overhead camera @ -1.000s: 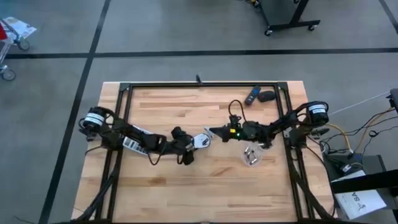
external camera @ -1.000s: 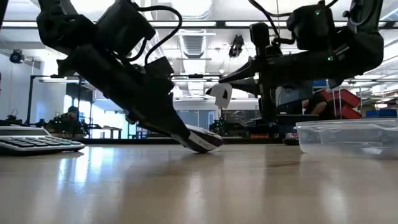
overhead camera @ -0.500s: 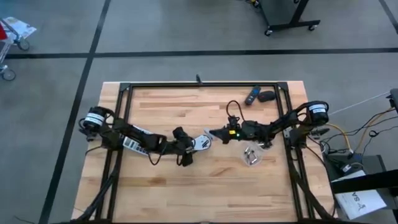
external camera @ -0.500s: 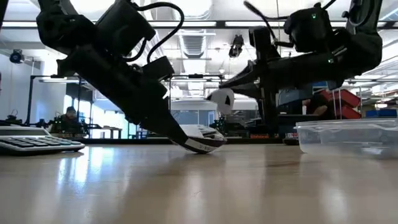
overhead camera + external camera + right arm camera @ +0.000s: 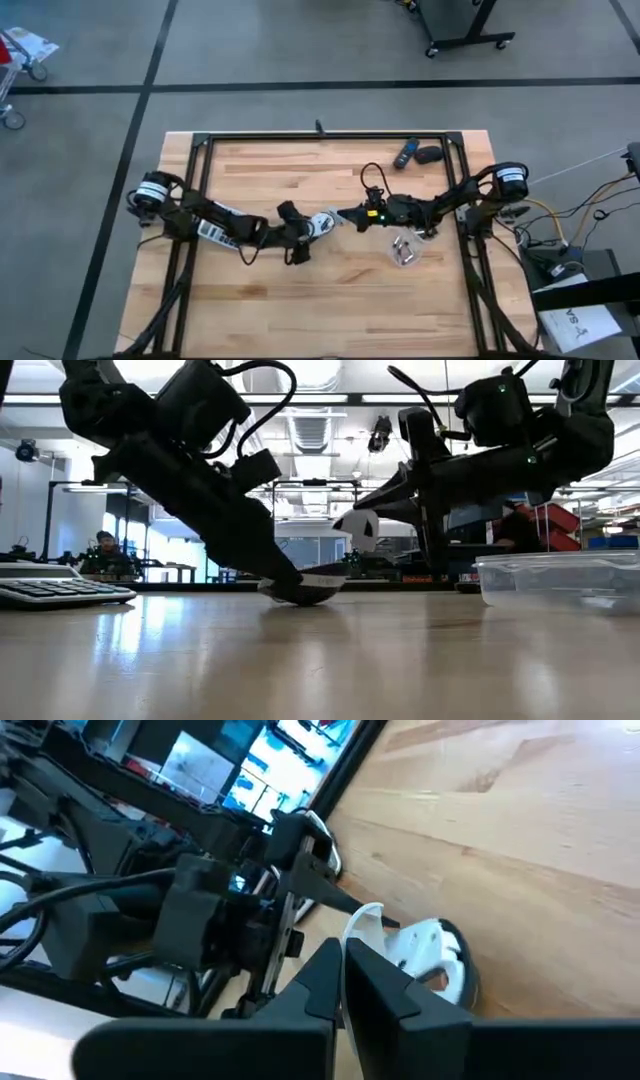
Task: Insert battery
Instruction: Close the black/white mouse battery compartment
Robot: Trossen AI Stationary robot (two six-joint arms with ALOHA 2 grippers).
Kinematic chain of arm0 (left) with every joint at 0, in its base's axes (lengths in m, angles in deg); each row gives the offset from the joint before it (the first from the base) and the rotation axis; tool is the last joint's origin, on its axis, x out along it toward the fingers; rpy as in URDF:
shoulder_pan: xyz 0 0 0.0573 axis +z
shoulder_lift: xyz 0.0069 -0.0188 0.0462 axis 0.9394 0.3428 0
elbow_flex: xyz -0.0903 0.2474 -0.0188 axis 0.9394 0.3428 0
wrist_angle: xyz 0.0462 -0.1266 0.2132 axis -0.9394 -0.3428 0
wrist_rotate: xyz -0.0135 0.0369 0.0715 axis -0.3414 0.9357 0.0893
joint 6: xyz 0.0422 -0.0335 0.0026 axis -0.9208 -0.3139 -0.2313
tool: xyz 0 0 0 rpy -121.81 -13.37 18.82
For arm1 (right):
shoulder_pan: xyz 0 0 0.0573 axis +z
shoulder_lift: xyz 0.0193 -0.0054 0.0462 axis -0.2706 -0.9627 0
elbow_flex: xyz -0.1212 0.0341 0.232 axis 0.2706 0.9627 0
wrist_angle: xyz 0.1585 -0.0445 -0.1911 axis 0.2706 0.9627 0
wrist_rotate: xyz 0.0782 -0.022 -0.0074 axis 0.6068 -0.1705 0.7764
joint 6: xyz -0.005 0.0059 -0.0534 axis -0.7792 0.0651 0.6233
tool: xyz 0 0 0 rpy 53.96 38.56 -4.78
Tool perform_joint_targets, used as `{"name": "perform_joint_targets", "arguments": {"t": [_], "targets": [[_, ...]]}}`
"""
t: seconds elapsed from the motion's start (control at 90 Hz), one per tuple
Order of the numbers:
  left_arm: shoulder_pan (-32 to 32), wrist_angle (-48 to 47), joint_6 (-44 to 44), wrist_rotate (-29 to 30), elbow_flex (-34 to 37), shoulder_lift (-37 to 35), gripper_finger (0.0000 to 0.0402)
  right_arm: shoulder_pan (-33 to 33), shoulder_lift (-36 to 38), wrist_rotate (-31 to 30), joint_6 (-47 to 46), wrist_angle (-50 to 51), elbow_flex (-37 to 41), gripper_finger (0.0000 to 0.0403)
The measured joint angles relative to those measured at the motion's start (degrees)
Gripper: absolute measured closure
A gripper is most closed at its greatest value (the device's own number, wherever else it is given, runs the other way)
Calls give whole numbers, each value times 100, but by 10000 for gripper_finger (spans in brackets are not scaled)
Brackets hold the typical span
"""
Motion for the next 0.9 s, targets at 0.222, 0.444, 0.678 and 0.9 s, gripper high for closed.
{"name": "perform_joint_targets", "arguments": {"t": [0.222, 0.444, 0.678, 0.9], "targets": [[104, 7, -67, 80, 0, 0, 100, 2, -2, 7, 41, 17, 0, 403], [120, 130, -71, -22, -9, 115, 102, 0, -2, 23, 62, 22, 0, 403], [237, 473, -171, -176, -89, 597, 103, 2, -4, 46, 65, 46, -2, 403], [243, 436, -191, -209, -153, 609, 103, 2, -4, 49, 57, 71, -2, 403]]}}
